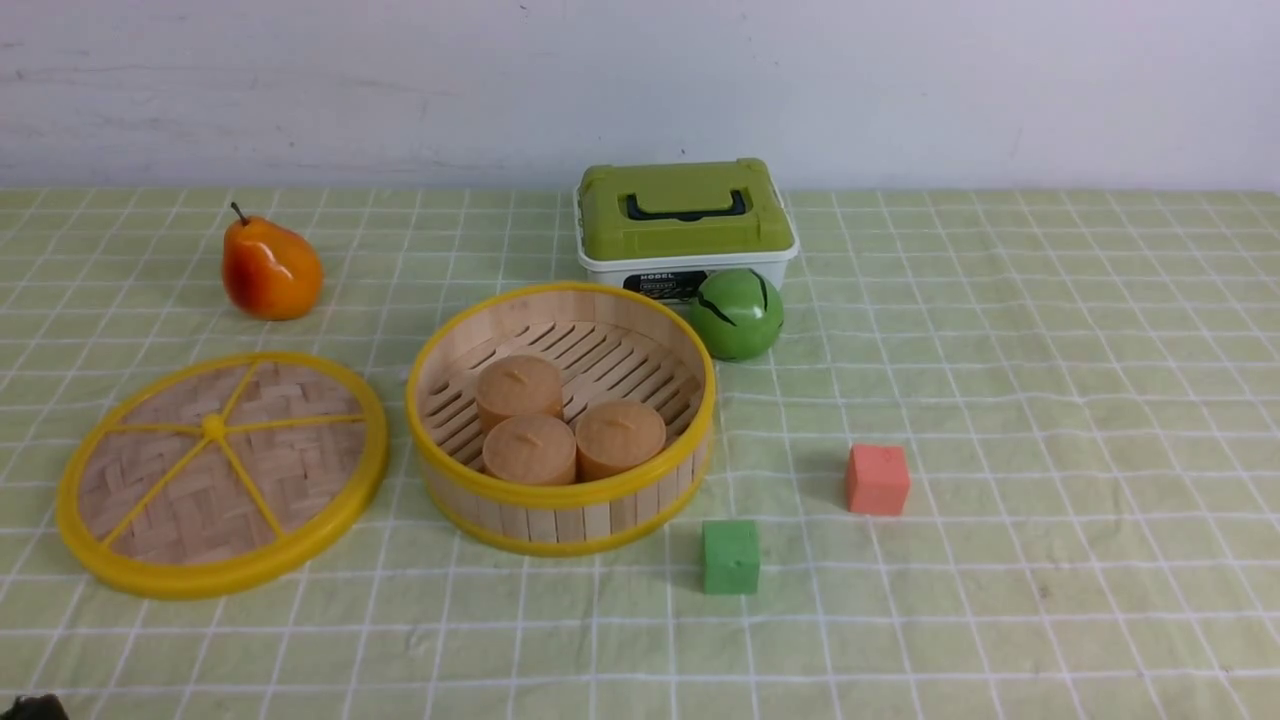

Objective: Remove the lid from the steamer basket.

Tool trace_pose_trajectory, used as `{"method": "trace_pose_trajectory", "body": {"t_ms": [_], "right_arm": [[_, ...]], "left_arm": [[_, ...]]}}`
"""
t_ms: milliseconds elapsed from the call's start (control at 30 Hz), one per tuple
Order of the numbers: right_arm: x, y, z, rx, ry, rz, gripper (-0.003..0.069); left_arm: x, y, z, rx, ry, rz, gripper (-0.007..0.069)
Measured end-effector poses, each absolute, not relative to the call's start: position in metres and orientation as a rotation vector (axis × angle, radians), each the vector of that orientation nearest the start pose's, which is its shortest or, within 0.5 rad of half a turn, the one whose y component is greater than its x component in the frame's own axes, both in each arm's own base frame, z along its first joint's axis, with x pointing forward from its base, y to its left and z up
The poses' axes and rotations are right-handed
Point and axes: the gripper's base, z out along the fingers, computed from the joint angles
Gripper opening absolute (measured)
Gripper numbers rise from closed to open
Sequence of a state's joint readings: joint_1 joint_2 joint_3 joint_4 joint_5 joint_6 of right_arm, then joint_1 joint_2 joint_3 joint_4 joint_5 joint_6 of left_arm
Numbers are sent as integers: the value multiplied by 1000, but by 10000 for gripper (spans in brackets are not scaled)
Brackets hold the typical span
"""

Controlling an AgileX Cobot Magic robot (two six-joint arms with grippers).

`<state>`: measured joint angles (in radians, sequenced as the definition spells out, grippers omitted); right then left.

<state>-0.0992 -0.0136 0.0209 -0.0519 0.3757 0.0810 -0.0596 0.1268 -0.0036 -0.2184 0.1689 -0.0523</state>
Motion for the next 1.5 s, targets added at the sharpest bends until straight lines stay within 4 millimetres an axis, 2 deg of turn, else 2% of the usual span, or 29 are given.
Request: {"method": "trace_pose_trajectory", "body": {"t_ms": [100, 267, 367, 1500], "right_arm": [[52, -7, 173, 136, 1862, -64, 241], [52, -7, 173, 136, 1862, -64, 241], [52, -7, 173, 136, 1862, -64, 241], [52, -7, 173, 136, 1862, -64, 241]], "left_arm": [[57, -6, 188, -102, 1703, -223, -13], [53, -7, 172, -58, 1863, -179, -13], [52, -7, 169, -57, 1893, -179, -13], [52, -7, 168, -34, 1903, -167, -13]]}}
